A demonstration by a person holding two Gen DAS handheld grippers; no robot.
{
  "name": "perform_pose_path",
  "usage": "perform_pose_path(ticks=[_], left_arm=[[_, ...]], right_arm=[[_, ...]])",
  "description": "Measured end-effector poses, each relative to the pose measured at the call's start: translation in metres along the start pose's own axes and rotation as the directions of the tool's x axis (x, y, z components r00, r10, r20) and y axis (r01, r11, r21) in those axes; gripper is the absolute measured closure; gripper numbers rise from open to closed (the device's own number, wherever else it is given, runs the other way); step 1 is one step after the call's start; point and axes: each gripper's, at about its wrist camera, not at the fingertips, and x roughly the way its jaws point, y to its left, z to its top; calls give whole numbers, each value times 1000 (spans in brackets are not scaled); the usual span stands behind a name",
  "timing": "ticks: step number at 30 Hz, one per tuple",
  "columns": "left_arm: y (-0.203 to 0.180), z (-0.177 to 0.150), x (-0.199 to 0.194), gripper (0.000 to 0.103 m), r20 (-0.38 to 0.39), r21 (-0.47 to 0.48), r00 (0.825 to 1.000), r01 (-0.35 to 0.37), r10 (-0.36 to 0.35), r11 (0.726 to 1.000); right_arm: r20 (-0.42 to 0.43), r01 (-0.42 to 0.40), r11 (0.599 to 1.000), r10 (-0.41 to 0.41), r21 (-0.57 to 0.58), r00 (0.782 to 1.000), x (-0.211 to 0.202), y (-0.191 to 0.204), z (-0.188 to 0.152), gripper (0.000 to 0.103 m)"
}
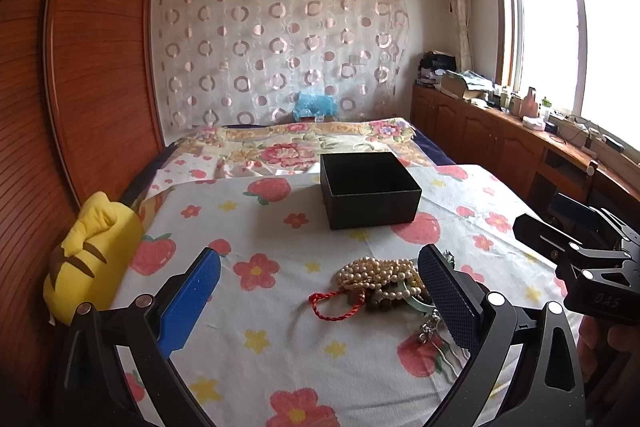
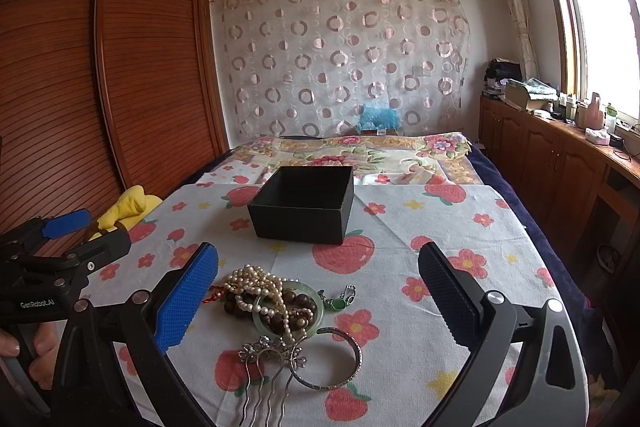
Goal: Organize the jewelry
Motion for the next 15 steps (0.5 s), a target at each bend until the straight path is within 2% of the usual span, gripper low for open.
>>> perform_pose_path(ticks=[3,6,15], left_arm=[[0,1,0,7,-1,0,1000,-1,1,1000],[-6,-14,3,7,-7,-1,1000,3,-3,1000],[5,-26,23,7,-74,-13,997,3,-3,1000]], right_arm=[[-2,0,1000,0,0,1000,2,0,-2,3],[-9,1,1000,-1,2,1000,0,0,1,3],[-42,4,1000,-4,-3,999,12,-8,-14,3]])
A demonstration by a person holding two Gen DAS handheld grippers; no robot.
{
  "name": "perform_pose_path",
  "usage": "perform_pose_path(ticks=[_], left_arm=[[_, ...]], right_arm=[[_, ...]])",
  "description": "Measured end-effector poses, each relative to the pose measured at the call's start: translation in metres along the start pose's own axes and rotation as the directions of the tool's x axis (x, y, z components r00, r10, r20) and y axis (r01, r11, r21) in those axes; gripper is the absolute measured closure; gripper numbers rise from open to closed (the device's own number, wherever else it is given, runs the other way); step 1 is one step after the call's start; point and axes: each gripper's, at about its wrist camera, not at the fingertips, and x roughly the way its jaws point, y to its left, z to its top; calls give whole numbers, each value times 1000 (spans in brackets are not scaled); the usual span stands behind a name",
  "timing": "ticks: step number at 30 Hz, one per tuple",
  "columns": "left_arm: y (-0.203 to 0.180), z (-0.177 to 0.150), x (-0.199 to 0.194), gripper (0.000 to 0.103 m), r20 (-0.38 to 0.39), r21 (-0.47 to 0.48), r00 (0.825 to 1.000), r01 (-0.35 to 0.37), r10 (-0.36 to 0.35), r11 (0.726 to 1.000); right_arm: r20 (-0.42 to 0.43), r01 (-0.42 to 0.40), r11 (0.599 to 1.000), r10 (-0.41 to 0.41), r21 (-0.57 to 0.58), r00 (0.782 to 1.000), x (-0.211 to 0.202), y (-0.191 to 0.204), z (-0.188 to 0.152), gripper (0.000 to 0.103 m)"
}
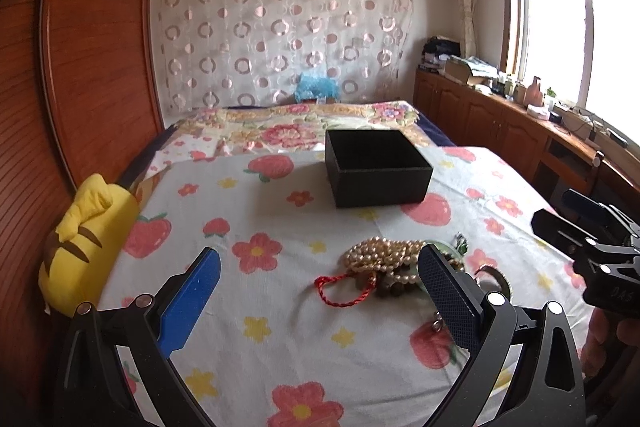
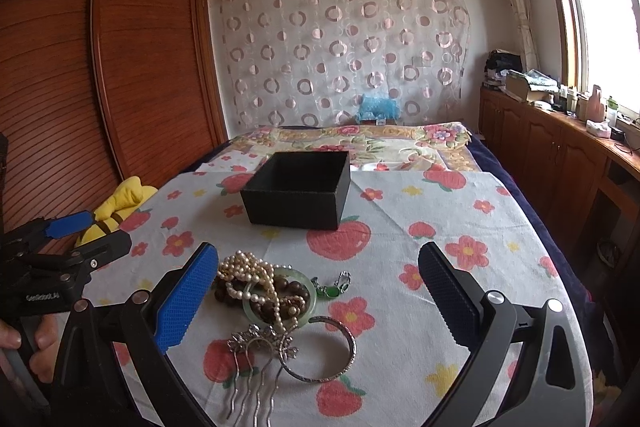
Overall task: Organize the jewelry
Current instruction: 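Grasp the silver bangle with the right tool while the left tool grasps the red string bracelet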
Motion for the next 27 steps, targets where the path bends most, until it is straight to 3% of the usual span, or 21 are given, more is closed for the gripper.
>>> perform_pose_path(ticks=[12,18,25,27], left_arm=[[23,-12,32,7,-111,-3,994,20,-20,1000],[25,-17,49,8,-162,28,986,35,-30,999],[25,-17,75,29,-229,74,972,67,-48,995],[24,-16,81,35,-248,79,966,89,-67,993]], right_arm=[[-109,-20,1000,20,5,994,25,-25,-26,6],[-198,-22,999,17,-23,980,41,-32,-41,6],[-246,-79,996,69,-31,967,48,-28,-48,8],[-268,-94,995,80,-41,960,52,-25,-49,13]])
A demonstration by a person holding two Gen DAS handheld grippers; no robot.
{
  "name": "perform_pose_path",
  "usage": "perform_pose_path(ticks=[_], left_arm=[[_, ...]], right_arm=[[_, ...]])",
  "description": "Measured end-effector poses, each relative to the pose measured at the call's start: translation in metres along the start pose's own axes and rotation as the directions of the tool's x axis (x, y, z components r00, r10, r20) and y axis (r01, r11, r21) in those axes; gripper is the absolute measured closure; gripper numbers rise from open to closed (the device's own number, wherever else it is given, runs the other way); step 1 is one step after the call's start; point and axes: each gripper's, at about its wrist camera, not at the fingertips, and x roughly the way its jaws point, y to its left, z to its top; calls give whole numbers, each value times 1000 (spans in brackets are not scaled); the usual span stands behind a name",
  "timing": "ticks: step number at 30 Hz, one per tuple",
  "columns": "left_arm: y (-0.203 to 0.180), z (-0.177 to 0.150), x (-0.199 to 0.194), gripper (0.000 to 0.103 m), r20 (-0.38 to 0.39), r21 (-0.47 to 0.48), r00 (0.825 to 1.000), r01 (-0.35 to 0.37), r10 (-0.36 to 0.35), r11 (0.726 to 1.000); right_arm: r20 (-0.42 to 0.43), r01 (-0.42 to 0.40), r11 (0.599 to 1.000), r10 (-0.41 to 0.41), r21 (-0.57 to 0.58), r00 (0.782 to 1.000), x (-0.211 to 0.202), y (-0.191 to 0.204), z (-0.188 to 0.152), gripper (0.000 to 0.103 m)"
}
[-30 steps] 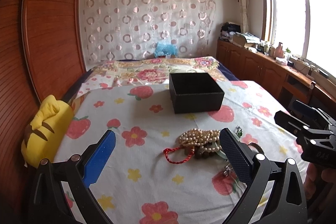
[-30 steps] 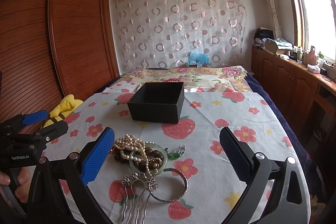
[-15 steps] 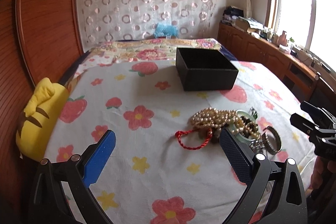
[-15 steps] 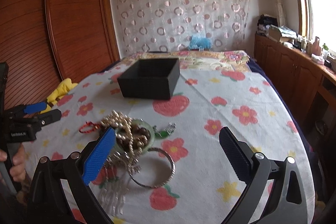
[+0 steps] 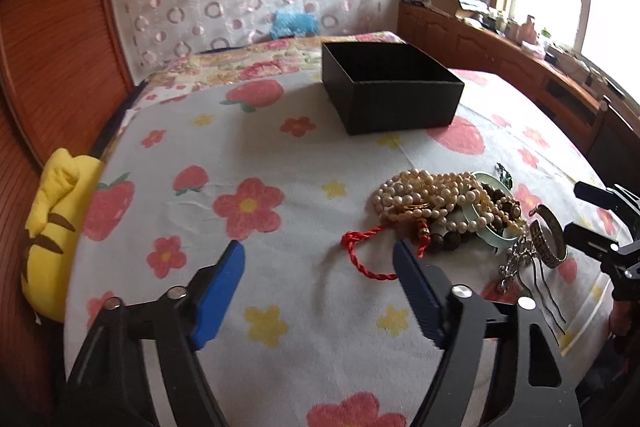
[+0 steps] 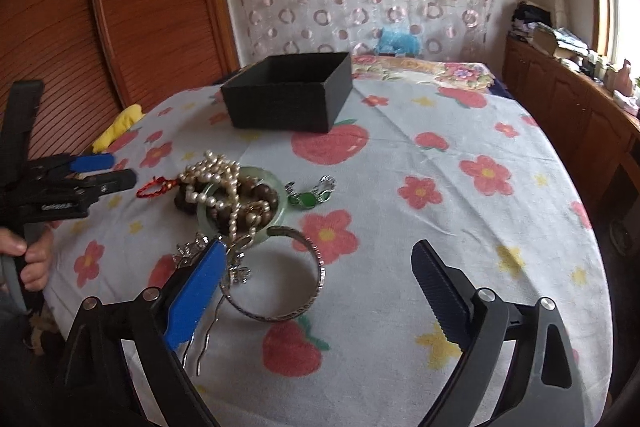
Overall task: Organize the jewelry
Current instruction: 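Grasp the silver bangle with the right tool while the left tool grasps the red string bracelet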
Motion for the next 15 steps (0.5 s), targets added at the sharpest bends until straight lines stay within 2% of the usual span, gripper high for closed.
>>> perform_pose_path(ticks=[5,10,13,15], left_arm=[[1,4,16,49,-43,5,998,55,-55,998],[2,10,30,64,-73,15,994,81,-79,997],[2,11,36,69,-83,14,993,85,-84,996],[1,11,37,69,-77,24,994,81,-78,996]], right_arm=[[-47,-62,998,62,-18,997,6,4,1,18],[-81,-119,993,117,-25,990,11,9,1,19],[-99,-139,990,135,-39,986,15,14,2,20],[-109,-130,991,125,-42,986,17,15,2,26]])
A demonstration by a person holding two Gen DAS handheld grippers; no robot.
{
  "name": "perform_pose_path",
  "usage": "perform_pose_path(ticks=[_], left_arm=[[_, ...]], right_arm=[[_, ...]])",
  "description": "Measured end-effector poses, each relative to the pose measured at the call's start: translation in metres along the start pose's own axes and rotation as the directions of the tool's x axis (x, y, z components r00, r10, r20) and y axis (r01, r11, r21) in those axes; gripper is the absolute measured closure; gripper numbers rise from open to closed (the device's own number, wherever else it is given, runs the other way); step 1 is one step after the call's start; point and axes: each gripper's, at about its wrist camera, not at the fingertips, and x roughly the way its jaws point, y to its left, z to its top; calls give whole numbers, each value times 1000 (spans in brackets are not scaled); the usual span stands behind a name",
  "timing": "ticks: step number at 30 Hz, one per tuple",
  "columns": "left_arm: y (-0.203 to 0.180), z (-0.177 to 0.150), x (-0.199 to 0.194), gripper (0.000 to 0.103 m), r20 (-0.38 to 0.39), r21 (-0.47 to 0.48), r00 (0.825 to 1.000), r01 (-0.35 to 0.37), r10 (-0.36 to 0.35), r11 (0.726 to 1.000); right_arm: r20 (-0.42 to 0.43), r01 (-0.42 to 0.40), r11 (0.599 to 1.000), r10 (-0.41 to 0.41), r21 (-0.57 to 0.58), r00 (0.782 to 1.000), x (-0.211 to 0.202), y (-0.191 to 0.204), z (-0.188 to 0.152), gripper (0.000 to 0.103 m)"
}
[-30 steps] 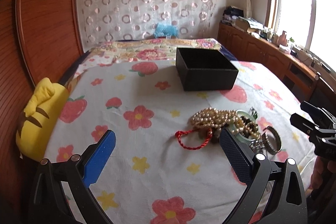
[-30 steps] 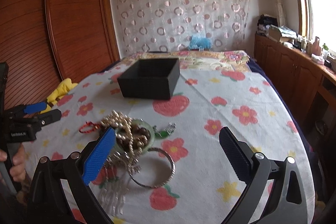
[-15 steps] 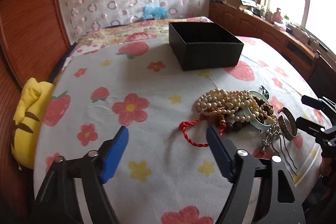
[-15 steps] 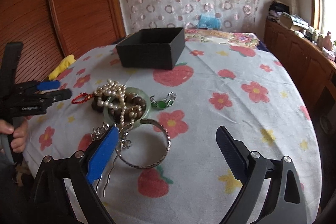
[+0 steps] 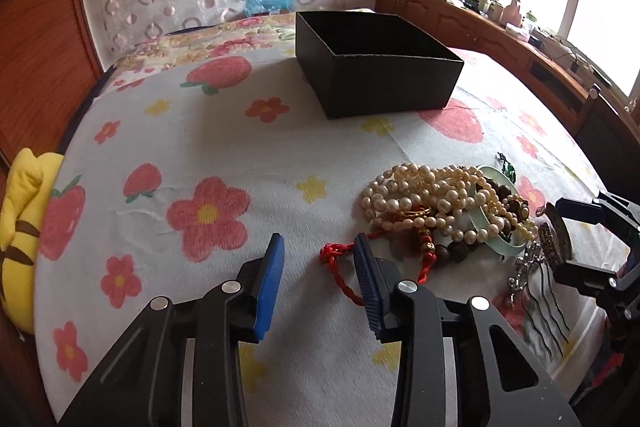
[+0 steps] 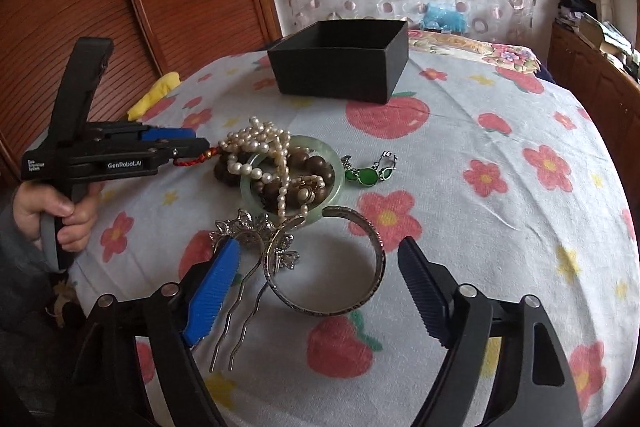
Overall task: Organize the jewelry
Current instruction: 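Grasp the silver bangle with the right tool while the left tool grasps the red string bracelet, then carry the silver bangle into the black box with the right tool while the left drops the red bracelet in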
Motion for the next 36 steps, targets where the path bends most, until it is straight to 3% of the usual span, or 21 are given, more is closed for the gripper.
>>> perform_pose_path(ticks=[5,7,9,21,36], left_arm=[[-3,-2,0,77,9,32,1000,-13,12,999],[-4,-3,-1,92,10,37,1000,-10,9,999],[-1,-2,-3,95,6,27,1000,-1,1,1000],[20,22,-43,96,137,-25,990,-36,39,999],[19,79,-63,96,250,-17,966,-56,59,998]], right_arm=[[-25,14,1000,-15,-26,1000,3,2,-1,40],[-27,13,999,-14,-38,1000,1,3,-2,40],[-26,15,999,-16,-39,1000,0,2,-3,40],[29,70,995,-68,-71,997,-7,-5,17,40],[143,111,983,-90,-144,986,17,-12,122,40]])
